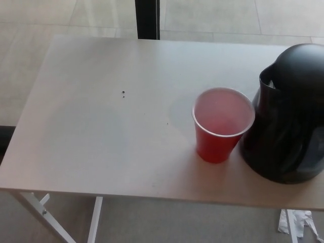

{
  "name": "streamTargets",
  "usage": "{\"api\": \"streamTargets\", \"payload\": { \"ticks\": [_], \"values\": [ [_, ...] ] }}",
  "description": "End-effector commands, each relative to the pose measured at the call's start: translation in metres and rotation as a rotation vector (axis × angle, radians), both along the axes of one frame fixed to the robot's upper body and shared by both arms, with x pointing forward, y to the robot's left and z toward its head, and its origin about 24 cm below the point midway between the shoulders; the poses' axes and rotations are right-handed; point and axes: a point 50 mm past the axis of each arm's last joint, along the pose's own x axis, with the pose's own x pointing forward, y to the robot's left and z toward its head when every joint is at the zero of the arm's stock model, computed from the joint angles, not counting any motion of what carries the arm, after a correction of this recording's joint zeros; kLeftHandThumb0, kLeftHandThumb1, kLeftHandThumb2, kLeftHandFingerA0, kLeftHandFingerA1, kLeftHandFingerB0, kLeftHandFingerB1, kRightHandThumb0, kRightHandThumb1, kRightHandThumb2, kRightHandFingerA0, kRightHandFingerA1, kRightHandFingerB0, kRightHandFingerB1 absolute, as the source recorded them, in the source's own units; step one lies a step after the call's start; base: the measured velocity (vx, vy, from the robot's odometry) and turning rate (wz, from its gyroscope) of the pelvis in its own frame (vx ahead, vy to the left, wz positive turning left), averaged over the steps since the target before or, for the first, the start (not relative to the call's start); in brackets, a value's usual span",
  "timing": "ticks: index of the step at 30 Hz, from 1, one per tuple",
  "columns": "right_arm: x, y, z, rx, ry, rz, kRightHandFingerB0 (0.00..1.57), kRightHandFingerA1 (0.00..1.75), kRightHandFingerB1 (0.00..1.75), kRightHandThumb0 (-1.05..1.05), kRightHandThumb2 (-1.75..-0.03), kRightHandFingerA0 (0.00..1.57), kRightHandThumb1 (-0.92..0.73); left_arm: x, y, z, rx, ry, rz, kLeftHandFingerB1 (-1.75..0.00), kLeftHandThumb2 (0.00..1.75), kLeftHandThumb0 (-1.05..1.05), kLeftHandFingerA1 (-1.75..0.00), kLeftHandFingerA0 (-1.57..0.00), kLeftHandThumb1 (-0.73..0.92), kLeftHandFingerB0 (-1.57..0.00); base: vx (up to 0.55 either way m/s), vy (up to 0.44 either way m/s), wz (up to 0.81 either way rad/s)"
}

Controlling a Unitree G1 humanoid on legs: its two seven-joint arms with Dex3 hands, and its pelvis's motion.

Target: The robot uses its right hand to lift up a kettle kept on the middle of the desk by its handle and tilt it into a glass kept next to it to pour out water

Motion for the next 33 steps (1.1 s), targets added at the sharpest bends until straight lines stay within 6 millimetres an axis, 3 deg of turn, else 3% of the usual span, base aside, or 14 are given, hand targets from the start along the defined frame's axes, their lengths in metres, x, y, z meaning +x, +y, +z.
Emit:
{"api": "streamTargets", "payload": {
  "ticks": [1,4,5,9,11,13,14,15,17,21,23,24,31,33],
  "values": [
    [0.0,0.004,-0.005,0.045,-0.088,-0.025,0.29,0.57,0.35,-0.35,-0.56,0.58,-0.55,0.0,0.005,0.007,0.022,-0.004,-0.01,-0.53,0.92,-0.69,-0.61,-0.47,0.53,-0.33,0.0,0.0,0.0],
    [0.0,0.007,-0.007,0.027,-0.15,-0.056,0.37,0.7,0.36,-0.26,-0.6,0.83,-0.69,-0.001,0.005,0.007,0.024,-0.004,-0.013,-0.53,0.92,-0.71,-0.62,-0.47,0.53,-0.33,0.0,0.0,0.0],
    [0.0,0.009,-0.007,0.054,-0.206,-0.066,0.48,0.87,0.39,-0.18,-0.62,0.96,-0.75,-0.001,0.004,0.006,0.036,0.006,-0.024,-0.41,0.61,-0.68,-0.5,-0.51,0.68,-0.37,0.0,0.0,0.0],
    [0.001,0.014,-0.007,0.118,-0.278,-0.056,0.81,1.51,0.64,-0.14,-0.76,0.92,-0.73,-0.001,0.005,0.006,0.034,0.008,-0.017,-0.53,0.93,-0.68,-0.61,-0.47,0.55,-0.32,0.0,0.0,0.0],
    [0.0,0.017,-0.009,0.137,-0.291,-0.055,0.91,1.72,0.76,-0.02,-0.91,0.91,-0.64,-0.001,0.004,0.005,0.029,0.009,-0.011,-0.42,0.61,-0.63,-0.51,-0.52,0.7,-0.36,0.0,0.0,0.0],
    [-0.001,0.017,-0.01,0.151,-0.288,-0.059,0.85,1.4,0.84,-0.05,-1.03,1.23,-0.55,-0.002,0.004,0.005,0.029,0.013,-0.012,-0.41,0.61,-0.62,-0.5,-0.52,0.71,-0.35,0.0,0.0,0.0],
    [-0.002,0.018,-0.012,0.179,-0.286,-0.052,0.87,1.4,0.88,-0.02,-1.03,1.23,-0.54,-0.002,0.004,0.004,0.029,0.015,-0.018,-0.52,0.94,-0.63,-0.6,-0.44,0.56,-0.28,0.0,0.0,0.0],
    [-0.003,0.018,-0.014,0.178,-0.289,-0.05,0.95,1.7,0.89,0.0,-0.95,0.92,-0.58,-0.002,0.003,0.004,0.03,0.017,-0.017,-0.52,0.94,-0.64,-0.6,-0.45,0.56,-0.28,0.0,0.0,0.0],
    [-0.005,0.018,-0.019,0.157,-0.296,-0.036,0.96,1.55,1.07,0.01,-1.13,0.94,-0.57,-0.003,0.003,0.002,0.028,0.019,-0.013,-0.41,0.62,-0.63,-0.51,-0.52,0.72,-0.36,0.0,0.0,0.0],
    [-0.011,0.018,-0.024,0.105,-0.297,-0.006,0.97,1.53,1.27,0.04,-1.22,0.97,-0.54,-0.003,0.003,0.004,0.035,0.018,-0.018,-0.41,0.62,-0.63,-0.52,-0.54,0.72,-0.37,0.0,0.0,0.0],
    [-0.013,0.019,-0.025,0.088,-0.298,0.004,0.96,1.54,1.33,0.04,-1.23,0.95,-0.55,-0.002,0.004,0.005,0.038,0.015,-0.025,-0.41,0.62,-0.63,-0.51,-0.52,0.73,-0.36,0.0,0.0,0.0],
    [-0.016,0.017,-0.028,0.074,-0.288,0.013,0.89,1.58,1.4,0.04,-1.21,0.93,-0.57,-0.002,0.005,0.005,0.044,0.02,-0.021,-0.52,0.94,-0.64,-0.6,-0.45,0.57,-0.3,0.0,0.0,0.0],
    [-0.028,0.014,-0.036,-0.043,-0.195,0.091,0.98,1.45,1.25,0.03,-1.21,1.18,-0.54,-0.003,0.004,0.004,0.034,0.021,-0.022,-0.41,0.62,-0.63,-0.52,-0.52,0.72,-0.36,0.0,0.0,0.0],
    [-0.031,0.013,-0.037,-0.079,-0.168,0.122,0.85,1.68,1.47,0.01,-1.27,0.89,-0.54,-0.003,0.003,0.004,0.034,0.022,-0.02,-0.52,0.95,-0.64,-0.61,-0.46,0.57,-0.29,0.0,0.0,0.0]
  ]
}}
